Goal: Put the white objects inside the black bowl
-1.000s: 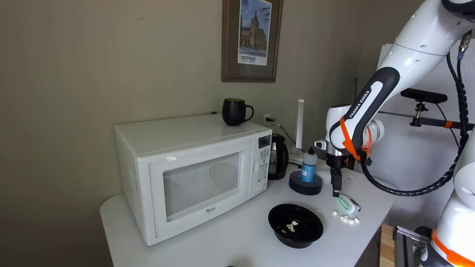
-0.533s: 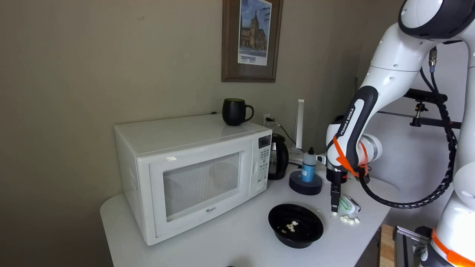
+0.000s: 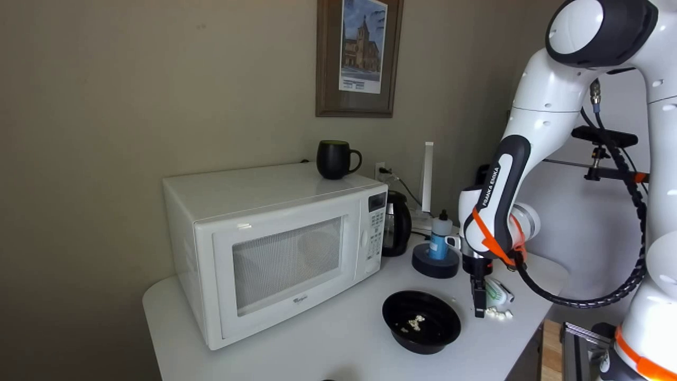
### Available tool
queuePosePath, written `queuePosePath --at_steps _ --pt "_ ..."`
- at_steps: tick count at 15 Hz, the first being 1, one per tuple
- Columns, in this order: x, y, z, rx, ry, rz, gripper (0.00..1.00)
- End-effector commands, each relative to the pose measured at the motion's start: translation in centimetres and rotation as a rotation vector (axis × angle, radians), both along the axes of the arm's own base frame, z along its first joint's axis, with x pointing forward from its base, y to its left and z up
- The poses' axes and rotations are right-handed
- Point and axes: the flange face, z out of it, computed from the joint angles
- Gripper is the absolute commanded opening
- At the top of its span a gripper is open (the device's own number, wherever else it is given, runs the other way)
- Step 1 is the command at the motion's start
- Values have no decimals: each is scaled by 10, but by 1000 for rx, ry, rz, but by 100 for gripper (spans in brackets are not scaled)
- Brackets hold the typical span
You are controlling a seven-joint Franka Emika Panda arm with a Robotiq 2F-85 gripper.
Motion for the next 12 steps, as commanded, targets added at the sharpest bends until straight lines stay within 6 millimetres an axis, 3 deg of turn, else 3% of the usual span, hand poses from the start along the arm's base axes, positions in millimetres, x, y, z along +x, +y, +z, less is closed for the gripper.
queuePosePath --at_steps 1,3,4,5,7,11,12 --pt "-1 -1 -3 6 -7 26 72" --pt "-1 -2 -1 4 -10 24 62" --pt "-1 -3 0 4 -13 28 62" --pt "0 -4 2 4 -19 28 52" --pt "0 -5 2 4 -23 28 45" --pt "2 -10 7 0 -34 25 17" --pt "2 -11 7 0 -34 27 15"
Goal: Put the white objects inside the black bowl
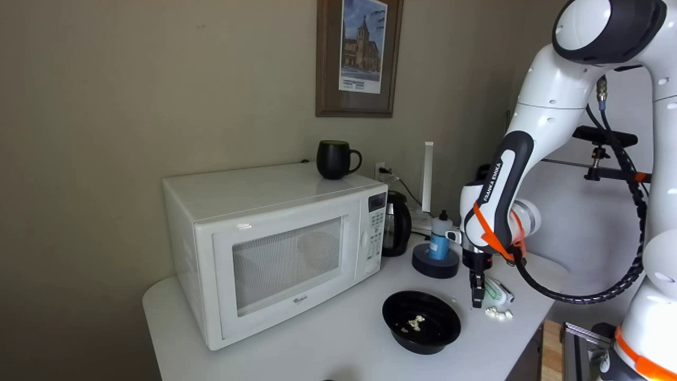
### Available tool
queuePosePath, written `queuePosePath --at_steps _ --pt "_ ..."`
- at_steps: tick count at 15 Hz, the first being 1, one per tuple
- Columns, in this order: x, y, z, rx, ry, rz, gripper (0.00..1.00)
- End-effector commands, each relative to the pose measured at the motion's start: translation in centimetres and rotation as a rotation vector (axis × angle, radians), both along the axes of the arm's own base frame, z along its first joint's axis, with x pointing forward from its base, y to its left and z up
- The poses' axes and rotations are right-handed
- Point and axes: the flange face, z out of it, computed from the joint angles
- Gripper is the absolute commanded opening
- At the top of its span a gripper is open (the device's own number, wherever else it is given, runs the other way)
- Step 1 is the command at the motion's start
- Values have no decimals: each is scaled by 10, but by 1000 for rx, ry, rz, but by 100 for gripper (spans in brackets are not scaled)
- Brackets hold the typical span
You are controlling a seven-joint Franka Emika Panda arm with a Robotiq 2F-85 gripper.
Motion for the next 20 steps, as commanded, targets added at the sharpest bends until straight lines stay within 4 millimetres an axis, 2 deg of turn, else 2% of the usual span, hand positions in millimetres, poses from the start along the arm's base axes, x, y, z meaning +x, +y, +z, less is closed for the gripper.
queuePosePath --at_steps 1,3,7,13,15,17,20 --pt "-4 1 -3 7 -5 13 17" --pt "-2 0 -3 7 -5 17 23" --pt "5 8 7 -5 -24 57 26" --pt "20 27 15 -28 -21 152 3" --pt "22 28 17 -32 -19 162 27" --pt "21 28 16 -34 -18 161 35" --pt "17 21 15 -36 -16 144 58"
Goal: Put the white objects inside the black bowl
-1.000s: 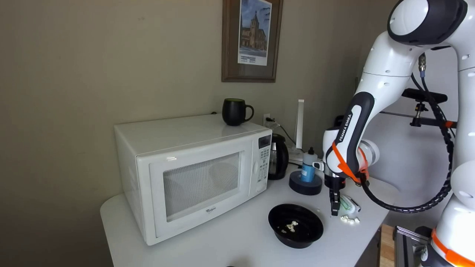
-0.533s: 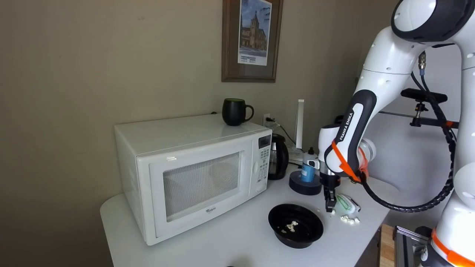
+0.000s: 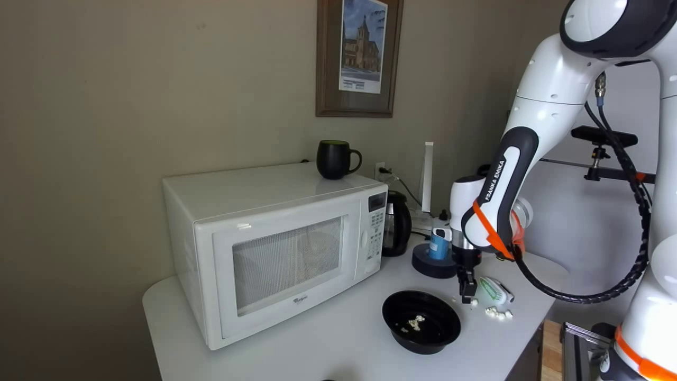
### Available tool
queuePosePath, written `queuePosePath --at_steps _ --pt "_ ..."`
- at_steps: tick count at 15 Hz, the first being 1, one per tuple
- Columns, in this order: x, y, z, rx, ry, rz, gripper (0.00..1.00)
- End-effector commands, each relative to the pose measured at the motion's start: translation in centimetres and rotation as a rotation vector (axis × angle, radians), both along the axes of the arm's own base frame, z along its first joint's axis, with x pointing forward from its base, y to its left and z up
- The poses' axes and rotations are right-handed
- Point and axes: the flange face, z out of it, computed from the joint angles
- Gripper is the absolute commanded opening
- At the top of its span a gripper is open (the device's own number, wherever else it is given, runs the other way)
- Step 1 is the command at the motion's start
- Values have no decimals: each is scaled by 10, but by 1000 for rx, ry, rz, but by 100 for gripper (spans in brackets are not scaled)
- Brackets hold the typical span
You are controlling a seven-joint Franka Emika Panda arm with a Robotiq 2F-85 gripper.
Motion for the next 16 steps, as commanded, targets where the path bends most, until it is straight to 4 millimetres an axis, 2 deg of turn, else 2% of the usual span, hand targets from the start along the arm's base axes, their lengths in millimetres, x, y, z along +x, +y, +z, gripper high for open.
queuePosePath --at_steps 1,2,4,9,10,12,16 --pt "-8 -6 1 -6 11 -21 65" --pt "-9 -8 0 -5 13 -28 68" --pt "-11 -12 -2 -4 19 -40 67" --pt "-19 -19 -9 6 40 -65 53" --pt "-20 -19 -10 7 42 -69 41" --pt "-22 -21 -12 9 46 -74 37" --pt "-24 -22 -14 10 51 -79 17"
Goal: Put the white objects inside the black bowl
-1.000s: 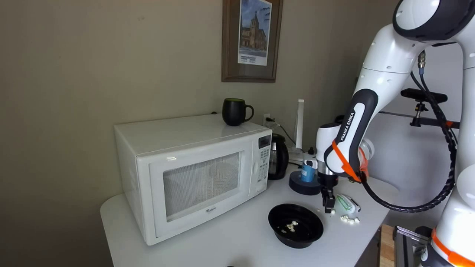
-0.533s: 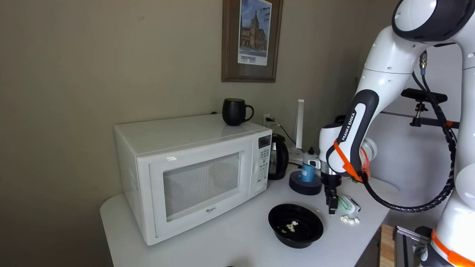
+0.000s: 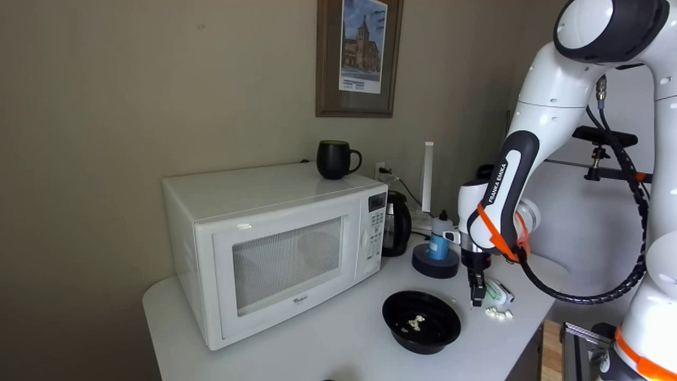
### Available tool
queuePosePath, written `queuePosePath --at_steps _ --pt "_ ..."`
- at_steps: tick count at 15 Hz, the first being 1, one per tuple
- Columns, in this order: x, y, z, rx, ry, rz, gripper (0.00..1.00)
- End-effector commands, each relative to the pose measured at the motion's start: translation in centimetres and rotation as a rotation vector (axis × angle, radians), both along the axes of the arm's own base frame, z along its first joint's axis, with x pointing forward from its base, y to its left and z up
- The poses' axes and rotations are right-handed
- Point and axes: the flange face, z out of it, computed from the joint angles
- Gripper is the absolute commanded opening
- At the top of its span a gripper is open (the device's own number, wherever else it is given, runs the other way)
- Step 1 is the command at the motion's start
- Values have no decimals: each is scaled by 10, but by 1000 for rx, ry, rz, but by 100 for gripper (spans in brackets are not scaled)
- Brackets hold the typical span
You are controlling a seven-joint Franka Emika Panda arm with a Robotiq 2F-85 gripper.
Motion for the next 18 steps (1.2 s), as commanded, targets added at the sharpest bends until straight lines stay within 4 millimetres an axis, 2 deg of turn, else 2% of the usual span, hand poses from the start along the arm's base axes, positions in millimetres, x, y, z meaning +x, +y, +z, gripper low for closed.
queuePosePath --at_steps 1,2,5,6,12,18 --pt "-4 -1 -4 5 18 -9 19" --pt "-4 -1 -4 5 18 -9 16" --pt "-3 0 -4 4 14 -5 17" --pt "-2 0 -2 1 11 -3 13" --pt "0 4 1 -4 5 11 7" --pt "14 20 17 -37 -27 80 8"
